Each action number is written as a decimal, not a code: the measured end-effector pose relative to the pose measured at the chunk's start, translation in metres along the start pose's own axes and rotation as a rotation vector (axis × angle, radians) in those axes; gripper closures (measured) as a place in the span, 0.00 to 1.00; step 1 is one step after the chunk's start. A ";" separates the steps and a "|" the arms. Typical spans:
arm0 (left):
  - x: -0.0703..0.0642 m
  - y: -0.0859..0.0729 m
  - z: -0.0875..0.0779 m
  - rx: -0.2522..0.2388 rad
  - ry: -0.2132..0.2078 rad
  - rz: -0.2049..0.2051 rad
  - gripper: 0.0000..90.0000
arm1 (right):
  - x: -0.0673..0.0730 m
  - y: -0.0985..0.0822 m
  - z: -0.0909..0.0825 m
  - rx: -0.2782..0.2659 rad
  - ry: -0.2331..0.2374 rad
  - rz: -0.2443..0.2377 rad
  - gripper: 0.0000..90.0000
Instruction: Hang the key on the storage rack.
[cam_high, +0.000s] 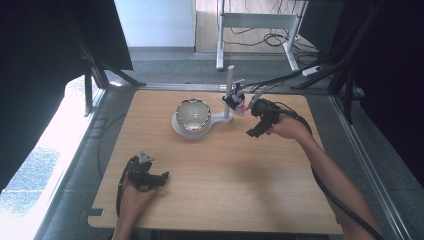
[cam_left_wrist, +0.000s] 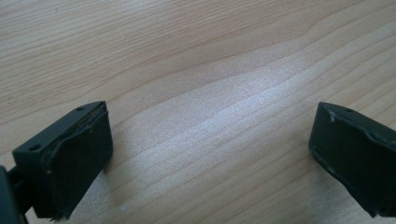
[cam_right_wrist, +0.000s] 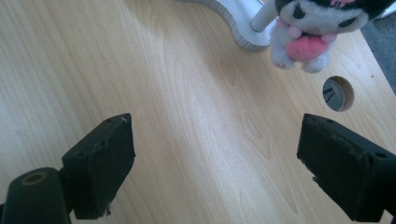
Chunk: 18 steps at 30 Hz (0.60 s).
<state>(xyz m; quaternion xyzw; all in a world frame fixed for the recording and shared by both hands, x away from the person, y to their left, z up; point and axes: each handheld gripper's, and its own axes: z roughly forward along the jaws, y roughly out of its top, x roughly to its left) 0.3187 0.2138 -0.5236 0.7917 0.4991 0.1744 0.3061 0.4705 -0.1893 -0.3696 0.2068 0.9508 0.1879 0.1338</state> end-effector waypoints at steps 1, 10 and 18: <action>0.000 0.000 0.000 -0.001 0.000 -0.002 0.00 | 0.002 -0.002 -0.001 -0.006 0.001 0.001 0.13; 0.000 0.000 0.000 -0.001 0.001 0.003 0.00 | 0.013 -0.019 -0.012 -0.021 0.007 0.012 0.13; 0.000 0.000 0.000 -0.003 0.001 0.001 0.00 | 0.026 -0.038 -0.022 -0.031 0.002 0.008 0.13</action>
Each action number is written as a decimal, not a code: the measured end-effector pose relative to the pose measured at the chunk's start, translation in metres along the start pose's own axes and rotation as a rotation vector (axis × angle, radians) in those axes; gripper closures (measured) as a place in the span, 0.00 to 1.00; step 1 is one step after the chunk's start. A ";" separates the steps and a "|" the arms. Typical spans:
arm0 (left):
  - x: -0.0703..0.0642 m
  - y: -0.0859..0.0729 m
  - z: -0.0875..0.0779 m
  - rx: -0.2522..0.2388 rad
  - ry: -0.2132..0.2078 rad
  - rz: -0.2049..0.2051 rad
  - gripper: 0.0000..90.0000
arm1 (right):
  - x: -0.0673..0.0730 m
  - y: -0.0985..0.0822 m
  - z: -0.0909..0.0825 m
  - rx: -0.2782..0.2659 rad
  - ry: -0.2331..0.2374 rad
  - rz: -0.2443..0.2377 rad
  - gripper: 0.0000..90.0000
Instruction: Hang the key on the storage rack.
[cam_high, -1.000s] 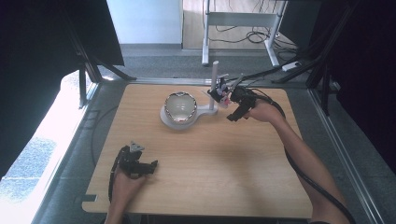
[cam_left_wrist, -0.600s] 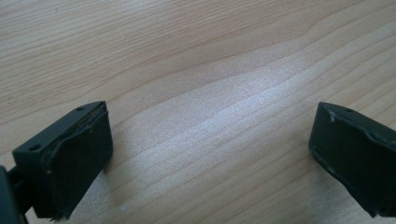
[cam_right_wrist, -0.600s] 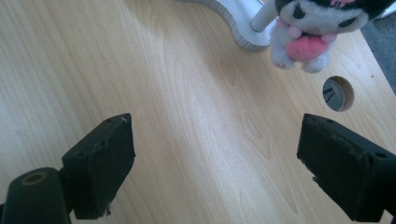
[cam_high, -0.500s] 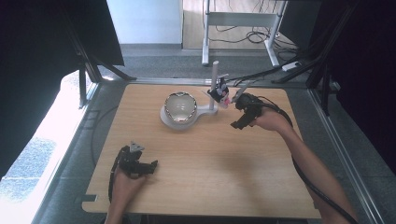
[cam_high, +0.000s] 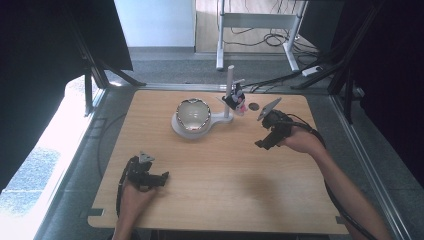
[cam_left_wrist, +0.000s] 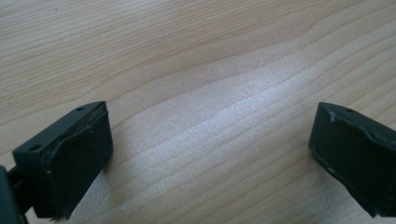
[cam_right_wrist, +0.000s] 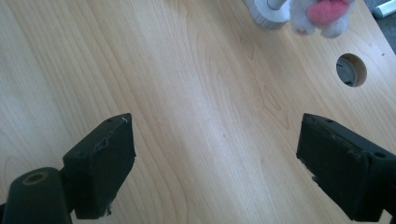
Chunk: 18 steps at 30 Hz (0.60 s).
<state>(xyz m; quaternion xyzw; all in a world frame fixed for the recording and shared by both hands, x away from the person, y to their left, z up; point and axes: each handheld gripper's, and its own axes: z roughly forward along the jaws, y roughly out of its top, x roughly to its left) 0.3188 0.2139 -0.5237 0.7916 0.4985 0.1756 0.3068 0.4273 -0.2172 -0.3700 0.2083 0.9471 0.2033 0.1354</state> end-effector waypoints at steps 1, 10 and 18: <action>0.000 0.000 0.000 0.000 0.000 0.000 0.00 | 0.000 0.000 0.000 0.000 0.000 0.000 0.13; 0.000 0.000 0.000 0.000 0.000 0.000 0.00 | 0.010 -0.020 -0.011 -0.013 -0.007 -0.006 0.13; 0.000 0.000 0.000 0.001 0.000 0.000 0.00 | 0.019 -0.044 -0.017 -0.038 -0.012 0.007 0.11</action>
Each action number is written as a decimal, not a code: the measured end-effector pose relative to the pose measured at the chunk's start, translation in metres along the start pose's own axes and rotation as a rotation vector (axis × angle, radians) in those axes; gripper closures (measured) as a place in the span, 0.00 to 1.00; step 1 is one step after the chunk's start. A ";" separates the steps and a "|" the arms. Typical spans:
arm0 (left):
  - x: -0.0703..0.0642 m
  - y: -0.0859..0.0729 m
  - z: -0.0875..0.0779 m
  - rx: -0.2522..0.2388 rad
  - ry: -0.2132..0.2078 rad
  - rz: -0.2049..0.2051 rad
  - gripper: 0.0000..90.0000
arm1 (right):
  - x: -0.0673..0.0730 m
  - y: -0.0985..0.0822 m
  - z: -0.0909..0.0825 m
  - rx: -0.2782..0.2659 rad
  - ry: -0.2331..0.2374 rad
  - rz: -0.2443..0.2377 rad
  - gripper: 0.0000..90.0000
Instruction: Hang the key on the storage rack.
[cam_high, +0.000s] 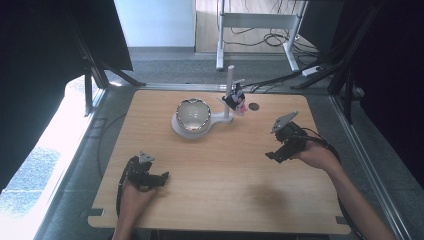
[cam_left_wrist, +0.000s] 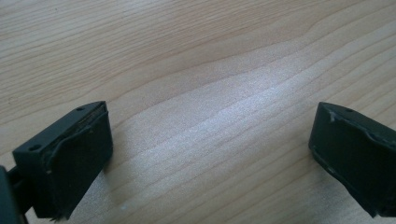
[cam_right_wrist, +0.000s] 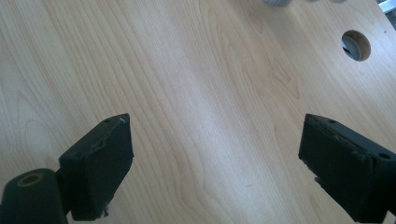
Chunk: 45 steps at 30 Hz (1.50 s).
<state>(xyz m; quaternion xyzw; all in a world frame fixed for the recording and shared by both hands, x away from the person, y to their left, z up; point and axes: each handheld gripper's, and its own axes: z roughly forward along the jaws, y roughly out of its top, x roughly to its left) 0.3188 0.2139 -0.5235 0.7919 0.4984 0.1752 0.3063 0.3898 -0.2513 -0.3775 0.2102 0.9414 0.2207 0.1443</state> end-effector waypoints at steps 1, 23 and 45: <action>0.000 0.000 0.000 -0.001 0.000 0.000 0.00 | 0.001 -0.003 -0.001 -0.004 -0.002 0.007 0.10; 0.000 0.000 0.000 0.002 0.000 -0.001 0.00 | 0.027 -0.052 0.024 -0.074 -0.013 0.118 0.02; 0.000 0.000 0.000 0.000 0.001 -0.001 0.00 | 0.065 -0.104 0.092 -0.208 0.027 0.268 0.00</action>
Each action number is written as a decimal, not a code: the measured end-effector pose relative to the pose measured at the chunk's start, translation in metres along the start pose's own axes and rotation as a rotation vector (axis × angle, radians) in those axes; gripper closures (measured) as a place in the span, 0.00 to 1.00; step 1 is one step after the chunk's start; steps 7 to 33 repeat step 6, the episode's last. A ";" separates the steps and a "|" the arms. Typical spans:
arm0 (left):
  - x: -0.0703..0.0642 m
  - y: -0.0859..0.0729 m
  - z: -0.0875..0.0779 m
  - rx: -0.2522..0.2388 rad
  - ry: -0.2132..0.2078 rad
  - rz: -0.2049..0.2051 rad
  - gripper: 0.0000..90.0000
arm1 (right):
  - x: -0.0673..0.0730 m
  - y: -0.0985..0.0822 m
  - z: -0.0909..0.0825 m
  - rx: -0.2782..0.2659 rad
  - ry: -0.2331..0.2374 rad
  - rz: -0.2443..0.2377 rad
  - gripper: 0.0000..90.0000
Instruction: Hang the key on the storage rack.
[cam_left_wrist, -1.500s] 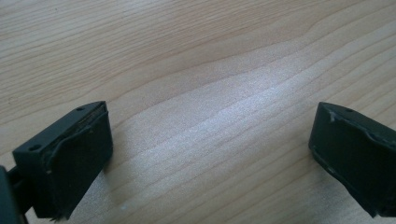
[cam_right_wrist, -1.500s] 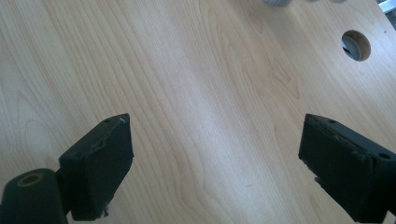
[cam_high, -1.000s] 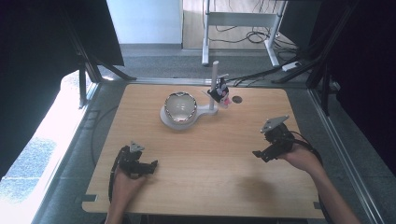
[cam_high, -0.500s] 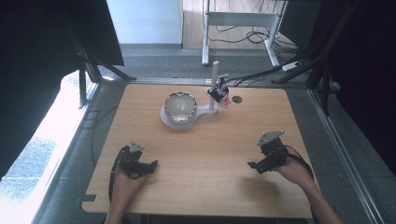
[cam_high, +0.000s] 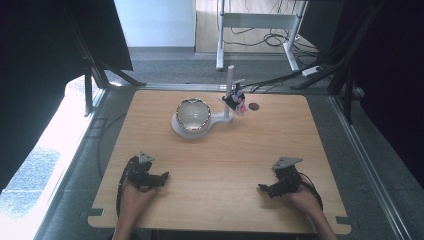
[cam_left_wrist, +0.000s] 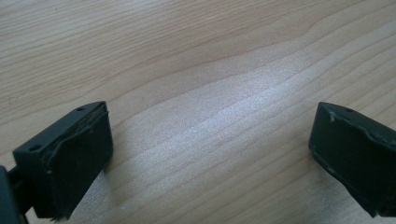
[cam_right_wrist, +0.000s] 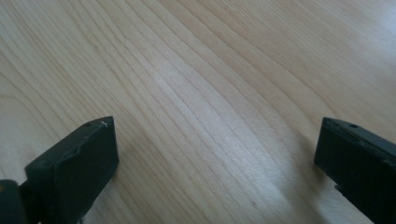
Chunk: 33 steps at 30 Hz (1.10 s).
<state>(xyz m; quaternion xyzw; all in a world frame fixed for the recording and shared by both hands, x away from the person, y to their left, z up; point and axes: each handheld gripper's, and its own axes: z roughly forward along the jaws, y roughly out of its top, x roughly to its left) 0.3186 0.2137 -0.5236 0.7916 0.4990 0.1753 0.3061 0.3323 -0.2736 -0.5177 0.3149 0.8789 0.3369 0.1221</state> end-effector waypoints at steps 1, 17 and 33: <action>0.000 0.000 0.000 0.000 0.000 0.000 0.00 | 0.000 -0.002 0.001 -0.026 0.000 0.012 0.00; 0.000 0.000 0.000 0.000 -0.002 -0.002 0.00 | 0.000 -0.003 0.002 -0.039 -0.007 0.017 0.00; 0.000 0.000 0.000 0.000 -0.002 -0.002 0.00 | 0.000 -0.003 0.002 -0.039 -0.007 0.017 0.00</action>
